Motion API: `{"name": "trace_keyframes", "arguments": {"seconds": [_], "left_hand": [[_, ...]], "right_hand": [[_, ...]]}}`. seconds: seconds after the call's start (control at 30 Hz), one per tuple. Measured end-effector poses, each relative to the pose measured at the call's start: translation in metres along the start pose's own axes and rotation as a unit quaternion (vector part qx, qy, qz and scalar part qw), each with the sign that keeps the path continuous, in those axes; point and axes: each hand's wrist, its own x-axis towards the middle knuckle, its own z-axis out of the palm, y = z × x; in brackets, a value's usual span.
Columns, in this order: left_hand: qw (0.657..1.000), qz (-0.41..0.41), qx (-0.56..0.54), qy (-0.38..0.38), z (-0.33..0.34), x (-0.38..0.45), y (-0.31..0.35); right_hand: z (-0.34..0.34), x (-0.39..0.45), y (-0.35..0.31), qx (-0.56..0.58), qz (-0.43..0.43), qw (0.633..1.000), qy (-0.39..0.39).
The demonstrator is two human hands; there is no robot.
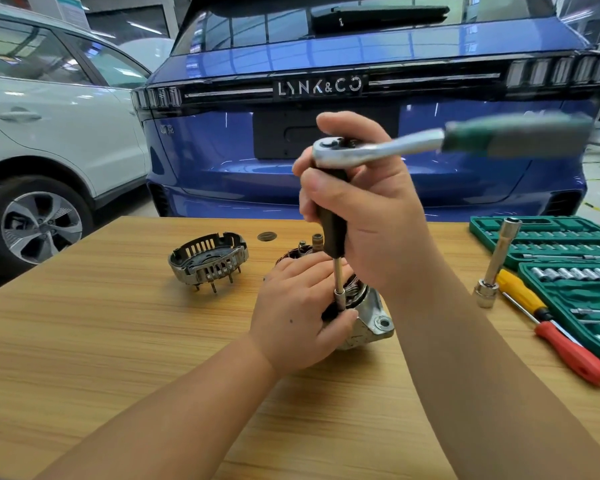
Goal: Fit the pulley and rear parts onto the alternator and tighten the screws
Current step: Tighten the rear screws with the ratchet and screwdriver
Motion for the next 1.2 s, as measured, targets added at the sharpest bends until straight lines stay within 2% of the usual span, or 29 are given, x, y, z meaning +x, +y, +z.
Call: {"name": "trace_keyframes", "arguments": {"seconds": [0.1,0.2,0.3,0.37,0.53,0.63,0.7,0.8,0.87,1.0,1.13,1.2], "left_hand": [[0.999,-0.007,-0.035,0.013,-0.003,0.0,0.003],[1.0,0.013,-0.019,-0.003,-0.006,0.004,0.006],[0.998,-0.018,-0.008,-0.052,-0.012,0.003,0.008],[0.996,-0.033,0.018,-0.08,-0.016,0.001,0.008],[0.995,-0.039,0.0,-0.092,-0.014,0.002,0.006],[0.995,-0.048,0.008,-0.09,-0.01,0.001,0.003],[0.994,-0.052,0.004,-0.092,-0.01,-0.001,0.002],[0.994,-0.051,0.006,-0.094,-0.01,0.0,0.002],[0.994,-0.046,0.007,-0.095,-0.011,0.001,0.003],[0.994,-0.041,0.013,-0.097,-0.011,0.001,0.002],[0.997,-0.037,0.01,-0.074,-0.009,0.001,0.002],[0.998,-0.026,0.003,-0.051,-0.007,0.001,0.003]], "right_hand": [[0.003,0.0,0.004,-0.054,-0.048,0.997,-0.007],[0.0,-0.001,0.002,0.022,-0.002,1.0,-0.015],[-0.009,0.002,-0.001,0.133,0.047,0.988,-0.061],[-0.013,0.004,-0.001,0.131,0.054,0.987,-0.075],[-0.006,0.005,0.0,0.075,0.072,0.995,0.009],[-0.003,0.002,-0.005,-0.035,0.059,0.994,0.085],[-0.001,0.004,-0.008,-0.067,0.079,0.988,0.113],[-0.005,0.005,-0.011,0.002,0.147,0.986,0.078],[-0.009,0.003,-0.013,0.056,0.158,0.985,0.037],[-0.01,0.0,-0.01,0.098,0.138,0.986,0.008],[-0.007,0.0,-0.006,0.097,0.125,0.987,0.021],[-0.002,0.0,-0.004,0.093,0.088,0.991,0.028]]}}
